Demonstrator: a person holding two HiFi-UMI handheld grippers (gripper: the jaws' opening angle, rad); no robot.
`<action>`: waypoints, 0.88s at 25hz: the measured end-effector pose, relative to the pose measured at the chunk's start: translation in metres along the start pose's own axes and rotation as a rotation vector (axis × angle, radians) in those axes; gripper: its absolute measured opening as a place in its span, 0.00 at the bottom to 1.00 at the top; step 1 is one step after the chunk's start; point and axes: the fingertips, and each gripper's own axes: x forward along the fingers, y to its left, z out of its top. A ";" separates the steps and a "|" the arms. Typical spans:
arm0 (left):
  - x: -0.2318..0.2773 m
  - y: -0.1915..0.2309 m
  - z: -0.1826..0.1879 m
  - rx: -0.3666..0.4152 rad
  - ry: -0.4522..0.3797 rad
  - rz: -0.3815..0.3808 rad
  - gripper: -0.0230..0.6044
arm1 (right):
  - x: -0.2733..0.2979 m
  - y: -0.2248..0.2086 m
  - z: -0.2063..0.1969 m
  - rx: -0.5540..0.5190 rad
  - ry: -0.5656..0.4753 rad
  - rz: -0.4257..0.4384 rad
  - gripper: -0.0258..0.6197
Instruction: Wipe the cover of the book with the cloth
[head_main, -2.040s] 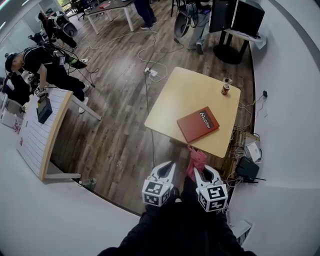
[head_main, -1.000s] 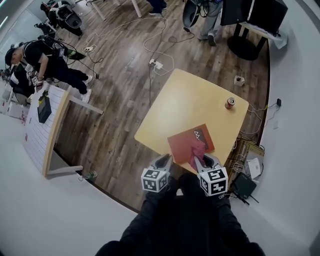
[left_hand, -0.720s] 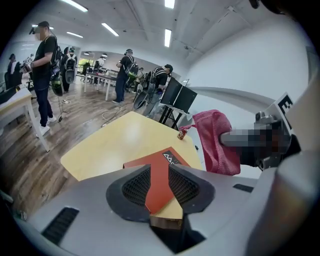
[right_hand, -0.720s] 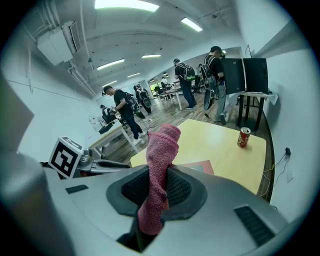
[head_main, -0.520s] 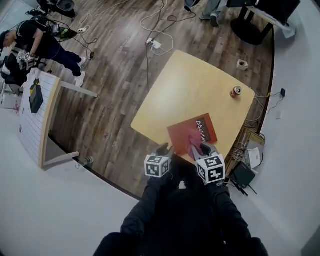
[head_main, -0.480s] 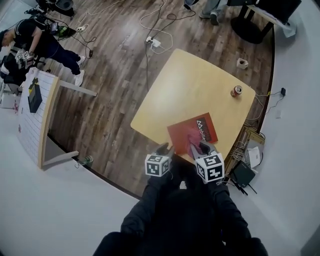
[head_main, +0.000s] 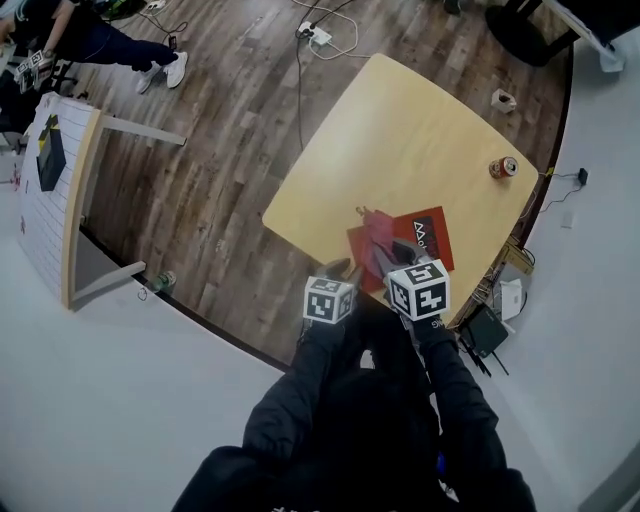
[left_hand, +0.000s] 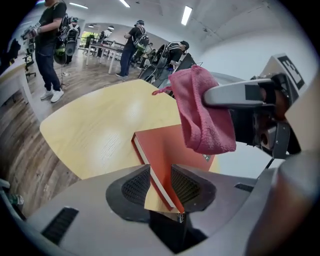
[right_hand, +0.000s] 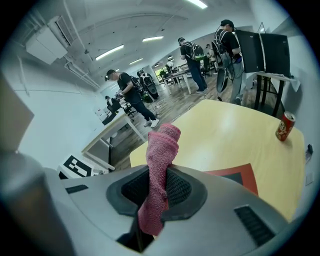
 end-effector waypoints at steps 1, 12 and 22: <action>0.002 0.002 -0.002 0.000 0.010 0.002 0.25 | 0.008 0.001 0.001 0.005 0.009 0.007 0.16; 0.016 0.007 -0.012 -0.026 0.062 -0.008 0.25 | 0.075 0.008 -0.016 -0.028 0.148 0.093 0.16; 0.016 0.005 -0.012 -0.047 0.077 -0.006 0.22 | 0.094 -0.009 -0.039 -0.099 0.236 0.074 0.16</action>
